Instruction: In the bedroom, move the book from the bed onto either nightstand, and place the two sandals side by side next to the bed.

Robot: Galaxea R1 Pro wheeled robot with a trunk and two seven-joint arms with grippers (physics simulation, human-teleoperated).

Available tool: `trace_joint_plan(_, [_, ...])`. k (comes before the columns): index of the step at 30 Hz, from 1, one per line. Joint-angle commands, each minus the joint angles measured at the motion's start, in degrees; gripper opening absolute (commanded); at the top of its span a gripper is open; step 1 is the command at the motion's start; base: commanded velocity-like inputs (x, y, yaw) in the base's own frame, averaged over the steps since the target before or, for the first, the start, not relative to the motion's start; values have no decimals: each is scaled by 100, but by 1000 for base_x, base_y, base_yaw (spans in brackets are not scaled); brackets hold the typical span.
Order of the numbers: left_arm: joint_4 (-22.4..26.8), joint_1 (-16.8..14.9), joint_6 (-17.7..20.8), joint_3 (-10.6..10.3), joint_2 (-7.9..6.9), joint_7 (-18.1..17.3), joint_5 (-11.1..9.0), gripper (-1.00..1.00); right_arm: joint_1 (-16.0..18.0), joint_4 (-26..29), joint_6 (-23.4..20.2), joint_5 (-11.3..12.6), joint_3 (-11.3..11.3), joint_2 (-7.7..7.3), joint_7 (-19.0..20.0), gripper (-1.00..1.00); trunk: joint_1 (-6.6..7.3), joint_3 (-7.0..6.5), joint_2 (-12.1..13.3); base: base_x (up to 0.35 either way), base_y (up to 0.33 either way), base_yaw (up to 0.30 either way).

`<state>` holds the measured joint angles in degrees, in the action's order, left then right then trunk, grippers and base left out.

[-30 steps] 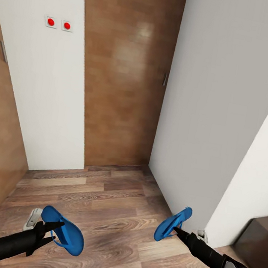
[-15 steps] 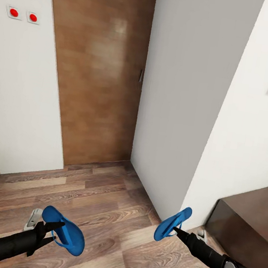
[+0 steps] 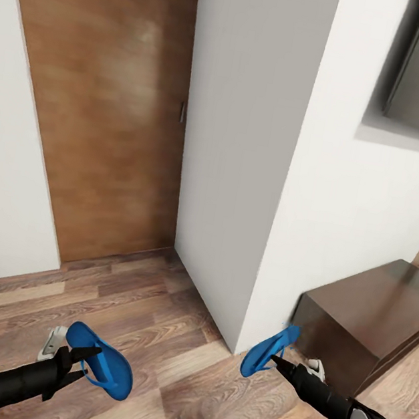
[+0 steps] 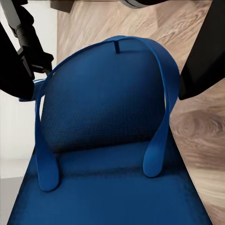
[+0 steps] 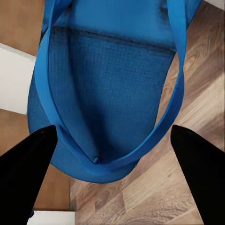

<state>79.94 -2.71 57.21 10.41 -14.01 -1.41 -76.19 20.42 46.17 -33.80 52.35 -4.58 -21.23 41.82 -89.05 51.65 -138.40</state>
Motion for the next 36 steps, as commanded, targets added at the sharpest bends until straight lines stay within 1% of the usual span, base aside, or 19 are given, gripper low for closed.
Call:
trace_joint_plan(1, [4,-2,27,8,4,-17,-10,-100,6,-3,-39,65,-15,-4,-7,-100,1,6,-3,0,-122,-258])
trace_joint_plan(12, [4,-2,27,5,10,-17,-10,-100,6,-3,-39,57,-10,-4,-7,-100,1,6,-3,-13,-121,-256])
trace_joint_plan(36, [4,-2,27,5,12,-17,-10,-100,6,-3,-46,49,-7,-6,-7,-100,1,6,-3,-79,-120,-256])
